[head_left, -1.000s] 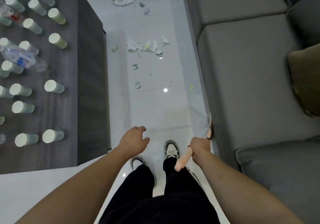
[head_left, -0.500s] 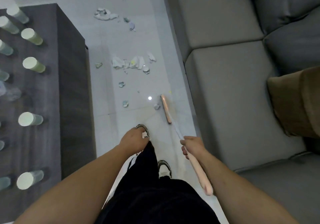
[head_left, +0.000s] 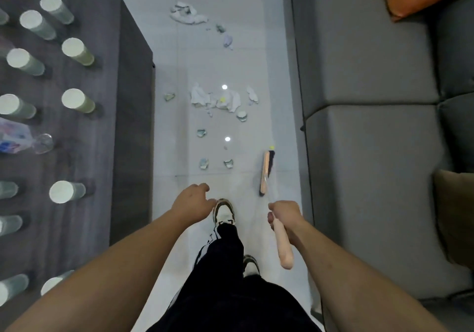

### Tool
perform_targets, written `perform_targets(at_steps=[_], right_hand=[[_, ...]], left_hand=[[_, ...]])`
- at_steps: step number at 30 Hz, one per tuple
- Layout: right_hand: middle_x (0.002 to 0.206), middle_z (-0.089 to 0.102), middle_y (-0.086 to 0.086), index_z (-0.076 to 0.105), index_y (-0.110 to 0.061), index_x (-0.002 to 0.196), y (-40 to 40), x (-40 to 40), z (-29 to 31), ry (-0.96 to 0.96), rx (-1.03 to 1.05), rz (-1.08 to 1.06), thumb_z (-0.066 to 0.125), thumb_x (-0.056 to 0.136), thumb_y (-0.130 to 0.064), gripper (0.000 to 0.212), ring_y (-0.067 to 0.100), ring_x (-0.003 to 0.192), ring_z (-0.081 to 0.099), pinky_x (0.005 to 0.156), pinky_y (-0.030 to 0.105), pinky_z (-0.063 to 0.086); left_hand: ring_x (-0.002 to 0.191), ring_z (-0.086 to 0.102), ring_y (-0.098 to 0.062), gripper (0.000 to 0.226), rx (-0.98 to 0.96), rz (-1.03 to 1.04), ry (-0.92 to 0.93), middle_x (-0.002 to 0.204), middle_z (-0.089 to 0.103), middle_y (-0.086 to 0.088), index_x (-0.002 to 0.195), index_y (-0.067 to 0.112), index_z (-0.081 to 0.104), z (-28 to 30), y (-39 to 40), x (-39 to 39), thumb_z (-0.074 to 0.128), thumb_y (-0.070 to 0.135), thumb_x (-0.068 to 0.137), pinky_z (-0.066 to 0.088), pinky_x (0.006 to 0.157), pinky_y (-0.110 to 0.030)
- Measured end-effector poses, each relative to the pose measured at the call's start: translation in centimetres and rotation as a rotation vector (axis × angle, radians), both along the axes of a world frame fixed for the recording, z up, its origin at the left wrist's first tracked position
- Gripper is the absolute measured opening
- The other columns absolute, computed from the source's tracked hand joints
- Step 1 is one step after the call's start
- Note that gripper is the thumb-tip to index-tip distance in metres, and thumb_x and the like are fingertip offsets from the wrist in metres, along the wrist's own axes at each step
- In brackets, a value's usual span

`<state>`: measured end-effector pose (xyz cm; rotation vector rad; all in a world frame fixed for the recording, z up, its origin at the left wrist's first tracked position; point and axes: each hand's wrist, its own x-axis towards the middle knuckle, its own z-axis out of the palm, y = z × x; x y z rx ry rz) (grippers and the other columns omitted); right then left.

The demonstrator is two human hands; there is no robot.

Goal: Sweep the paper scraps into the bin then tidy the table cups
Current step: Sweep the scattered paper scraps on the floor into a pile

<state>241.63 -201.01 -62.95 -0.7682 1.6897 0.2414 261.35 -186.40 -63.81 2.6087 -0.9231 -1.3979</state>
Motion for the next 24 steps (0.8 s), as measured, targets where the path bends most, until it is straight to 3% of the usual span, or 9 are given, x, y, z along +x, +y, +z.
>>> perform_targets(at_steps=[8,11,17,19,21,24], right_hand=[[0.054,0.052,0.012,0.061,-0.004,0.087,-3.0,7.5,2.0,-0.053,0.041,0.072,0.059,0.089,-0.005,0.003,0.018,0.035,0.041,0.038,0.02,0.034],[0.05,0.054,0.009,0.063,-0.013,0.087,-4.3,9.5,2.7,-0.056,0.008,0.096,0.06,0.088,-0.005,0.008,0.017,0.035,0.043,0.039,0.02,0.035],[0.059,0.056,0.01,0.058,-0.016,0.11,-6.9,11.3,3.9,-0.005,-0.156,0.159,0.061,0.087,-0.003,0.026,0.016,0.036,0.047,0.037,0.02,0.039],[0.052,0.049,0.009,0.057,-0.01,0.091,-8.1,11.7,4.4,-0.01,-0.191,0.161,0.059,0.088,0.001,0.012,0.016,0.035,0.044,0.037,0.02,0.037],[0.05,0.044,0.009,0.05,-0.006,0.075,-9.6,11.9,4.8,-0.008,-0.199,0.183,0.056,0.089,0.004,0.018,0.017,0.033,0.041,0.035,0.019,0.033],[0.058,0.047,0.013,0.055,0.002,0.081,-12.3,12.1,4.5,0.015,-0.176,0.215,0.054,0.091,0.003,0.01,0.019,0.035,0.041,0.033,0.017,0.032]], left_hand=[[0.123,0.047,-0.026,0.054,-0.028,0.128,0.033,0.136,0.051,-0.011,0.137,0.015,0.046,0.3,-1.6,5.2,0.053,0.039,0.09,0.039,0.096,-0.034],[0.123,0.048,-0.026,0.054,-0.059,0.176,0.04,0.136,0.051,-0.01,0.138,0.016,0.046,0.6,-2.9,6.5,0.053,0.039,0.09,0.039,0.096,-0.034],[0.119,0.05,-0.026,0.053,-0.111,0.277,0.022,0.134,0.052,-0.01,0.137,0.017,0.047,1.2,-4.6,8.4,0.053,0.041,0.09,0.039,0.089,-0.03],[0.119,0.05,-0.026,0.053,-0.121,0.305,0.011,0.134,0.052,-0.011,0.137,0.016,0.047,1.5,-5.1,9.0,0.052,0.041,0.09,0.039,0.09,-0.031],[0.119,0.05,-0.026,0.054,-0.113,0.331,0.006,0.135,0.052,-0.01,0.137,0.016,0.046,1.9,-5.6,9.5,0.052,0.041,0.09,0.04,0.09,-0.032],[0.119,0.051,-0.025,0.055,-0.095,0.382,-0.014,0.136,0.052,-0.008,0.138,0.016,0.045,2.1,-7.0,10.1,0.053,0.042,0.09,0.039,0.087,-0.031]])
